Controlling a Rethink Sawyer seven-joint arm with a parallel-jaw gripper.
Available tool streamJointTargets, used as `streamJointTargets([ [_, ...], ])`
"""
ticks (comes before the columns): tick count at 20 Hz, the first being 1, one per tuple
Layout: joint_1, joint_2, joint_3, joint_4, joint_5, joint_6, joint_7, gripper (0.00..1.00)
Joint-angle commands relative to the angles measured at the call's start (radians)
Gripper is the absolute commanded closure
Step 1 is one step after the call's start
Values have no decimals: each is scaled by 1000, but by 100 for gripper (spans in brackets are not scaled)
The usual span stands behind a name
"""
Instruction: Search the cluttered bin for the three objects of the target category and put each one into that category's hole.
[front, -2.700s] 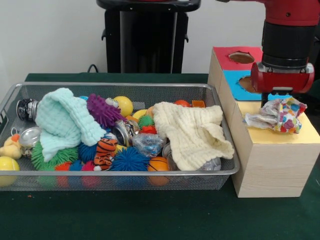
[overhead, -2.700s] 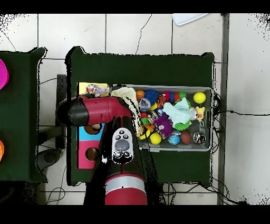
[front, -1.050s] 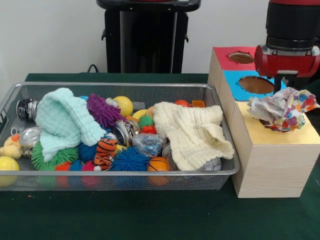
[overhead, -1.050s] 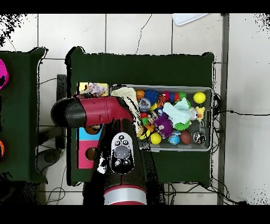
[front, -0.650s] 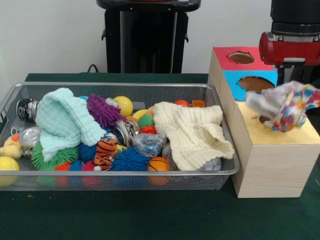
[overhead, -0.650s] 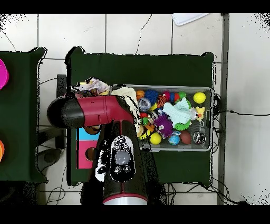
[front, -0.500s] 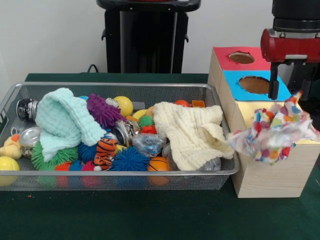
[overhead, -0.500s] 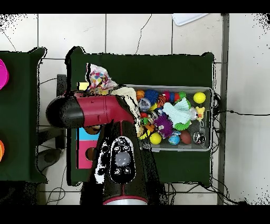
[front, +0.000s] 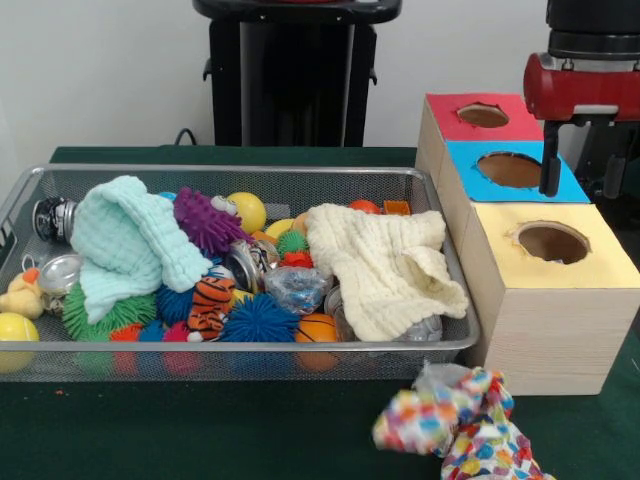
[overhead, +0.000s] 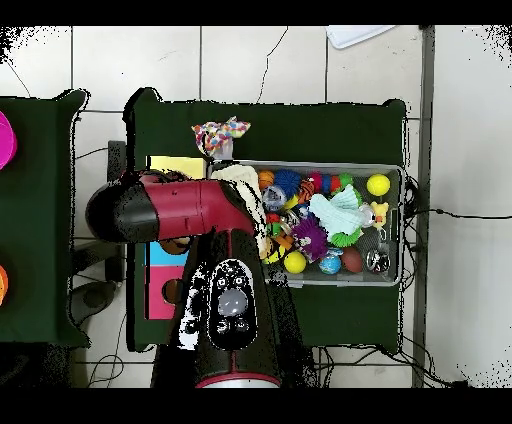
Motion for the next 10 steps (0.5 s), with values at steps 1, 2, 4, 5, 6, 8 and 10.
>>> streamJointTargets([
  [1, -29, 22, 16, 51, 14, 158, 89, 0],
  [2, -27, 18, 14, 50, 15, 172, 90, 0],
  [4, -28, 14, 14, 43, 15, 190, 86, 0],
  [5, -31, 17, 17, 43, 15, 185, 85, 0],
  [6, -33, 22, 19, 44, 15, 176, 86, 0],
  [8, -36, 34, 19, 38, 6, 165, 81, 0],
  [10, -38, 38, 18, 28, -5, 164, 67, 0],
])
